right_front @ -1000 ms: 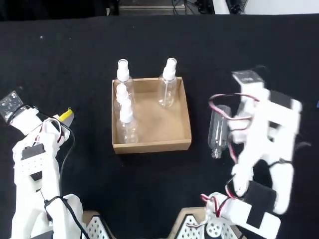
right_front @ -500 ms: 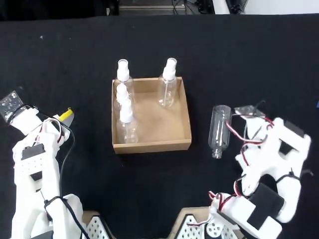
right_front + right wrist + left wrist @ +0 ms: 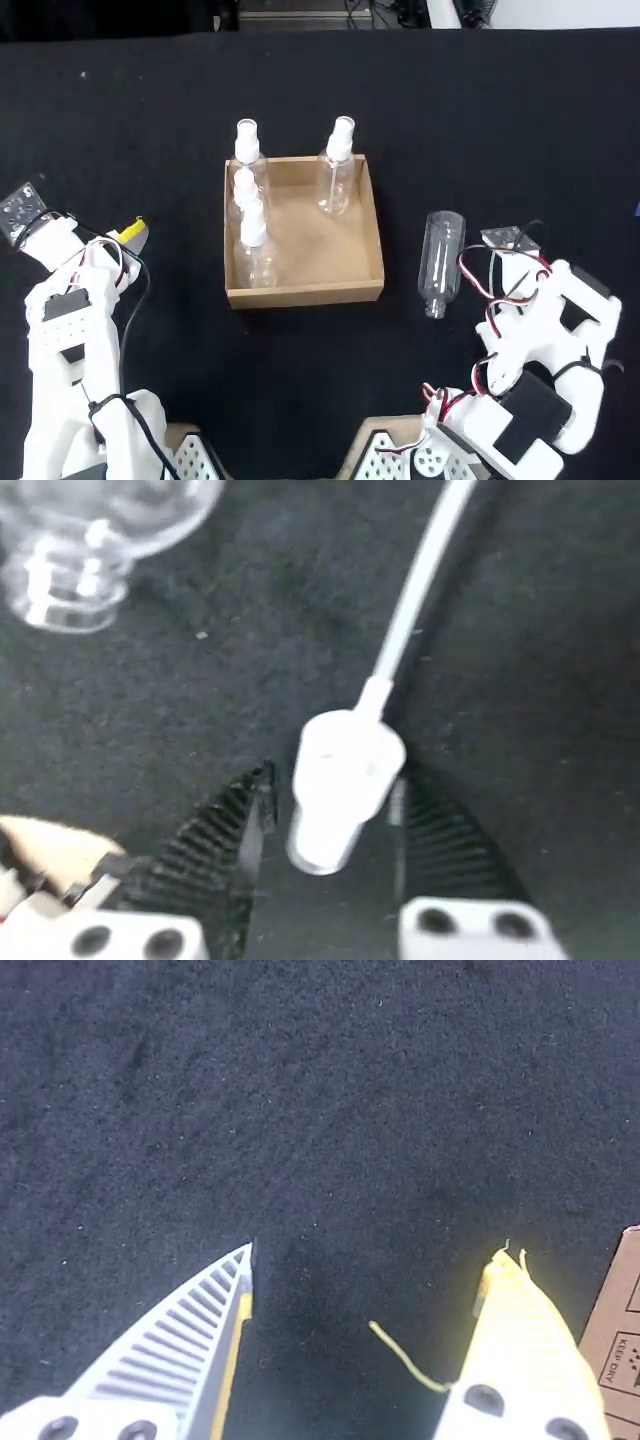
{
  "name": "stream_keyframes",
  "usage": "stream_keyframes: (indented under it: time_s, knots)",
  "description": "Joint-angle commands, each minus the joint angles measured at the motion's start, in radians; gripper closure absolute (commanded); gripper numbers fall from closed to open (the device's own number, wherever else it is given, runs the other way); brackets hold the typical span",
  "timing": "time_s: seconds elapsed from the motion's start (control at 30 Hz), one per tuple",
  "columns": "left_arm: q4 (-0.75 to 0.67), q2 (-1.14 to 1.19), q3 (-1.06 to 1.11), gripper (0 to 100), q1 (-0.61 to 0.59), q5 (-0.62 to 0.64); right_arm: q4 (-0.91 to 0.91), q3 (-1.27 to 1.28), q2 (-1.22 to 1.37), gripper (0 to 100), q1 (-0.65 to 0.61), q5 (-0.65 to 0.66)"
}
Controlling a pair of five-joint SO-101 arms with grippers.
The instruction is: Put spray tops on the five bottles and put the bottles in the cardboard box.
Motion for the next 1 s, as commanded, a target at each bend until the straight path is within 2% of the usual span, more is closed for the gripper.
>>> stream_keyframes:
  time_s: [0.0,0.2,0.33,0.43,0.57,0.73,0.97]
  knots:
    - [-0.017,-0.023,-0.005,66,0.001,-0.008,-0.014,-0.027,-0.028,97.6,0.035,0.002]
    - [-0.017,-0.023,-0.005,66,0.001,-0.008,0.163,-0.17,-0.252,97.3,0.071,-0.046]
    - [-0.015,-0.023,-0.005,66,0.001,-0.008,0.351,-0.243,-0.479,97.2,-0.023,-0.097]
    - [-0.015,-0.023,-0.005,66,-0.005,-0.008,0.466,-0.288,-0.664,97.3,-0.138,-0.141]
    - [-0.014,-0.023,-0.01,66,-0.007,-0.008,0.629,-0.332,-0.848,97.3,-0.381,-0.201]
    - [0.015,-0.023,-0.031,66,-0.008,-0.003,0.634,-0.323,-0.889,97.0,-0.704,-0.381]
    - [0.198,-0.023,-0.151,66,-0.042,0.002,0.632,-0.286,-0.808,97.3,-1.277,-0.4]
